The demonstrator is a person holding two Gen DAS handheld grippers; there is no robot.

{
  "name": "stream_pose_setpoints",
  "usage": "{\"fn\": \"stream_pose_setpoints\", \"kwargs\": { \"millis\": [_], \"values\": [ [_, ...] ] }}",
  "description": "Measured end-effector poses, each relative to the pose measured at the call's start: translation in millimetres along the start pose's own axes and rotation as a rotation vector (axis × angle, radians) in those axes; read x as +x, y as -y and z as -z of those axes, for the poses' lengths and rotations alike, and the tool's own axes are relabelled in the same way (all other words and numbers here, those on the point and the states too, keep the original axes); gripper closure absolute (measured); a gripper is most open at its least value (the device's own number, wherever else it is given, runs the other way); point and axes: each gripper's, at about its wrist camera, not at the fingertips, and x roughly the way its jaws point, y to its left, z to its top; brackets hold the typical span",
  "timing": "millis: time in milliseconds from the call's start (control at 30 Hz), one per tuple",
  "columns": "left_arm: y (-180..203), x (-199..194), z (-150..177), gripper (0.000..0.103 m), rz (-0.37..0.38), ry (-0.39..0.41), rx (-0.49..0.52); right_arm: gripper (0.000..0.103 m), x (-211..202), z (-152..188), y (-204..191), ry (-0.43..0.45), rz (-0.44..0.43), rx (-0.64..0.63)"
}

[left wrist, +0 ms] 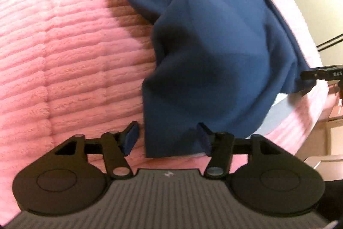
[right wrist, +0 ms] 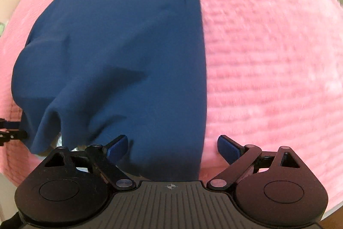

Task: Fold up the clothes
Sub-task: 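Lay the navy shirt flat on the bed and open both grippers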

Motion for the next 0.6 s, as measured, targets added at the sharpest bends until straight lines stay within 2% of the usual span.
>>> {"fn": "stream_pose_setpoints", "kwargs": {
  "millis": [33, 67, 100, 133, 200, 267, 333, 433, 533, 600],
  "values": [
    [0, 0, -2, 0.068, -0.009, -0.004, 0.007, 0.034, 3, 2, 3, -0.004, -0.007, 0.013],
    [-2, 0, -4, 0.085, -0.012, -0.008, 0.012, 0.064, 4, 3, 2, -0.009, 0.000, 0.012],
    [-4, 0, -8, 0.096, -0.008, -0.013, 0.015, 0.074, 4, 3, 1, -0.012, 0.010, 0.010],
    [-6, -2, -10, 0.101, -0.002, -0.012, 0.018, 0.100, 1, 3, -2, -0.001, 0.032, 0.003],
    [-9, -18, -12, 0.102, 0.018, 0.006, 0.031, 0.102, -11, 0, -6, 0.016, 0.051, 0.002],
    [-10, -49, -8, 0.102, 0.040, 0.048, 0.059, 0.102, -30, -1, -10, 0.034, 0.036, 0.021],
    [-11, -82, -3, 0.102, 0.060, 0.087, 0.087, 0.102, -56, 1, -16, 0.058, -0.001, 0.053],
    [-2, -138, 13, 0.103, 0.040, 0.131, 0.121, 0.102, -91, 7, -31, 0.091, -0.060, 0.094],
    [-10, -175, 36, 0.103, 0.017, 0.144, 0.095, 0.102, -114, 23, -47, 0.109, -0.080, 0.114],
    [-12, -172, 47, 0.103, 0.015, 0.105, 0.066, 0.102, -120, 38, -47, 0.112, -0.061, 0.162]
  ]
}}
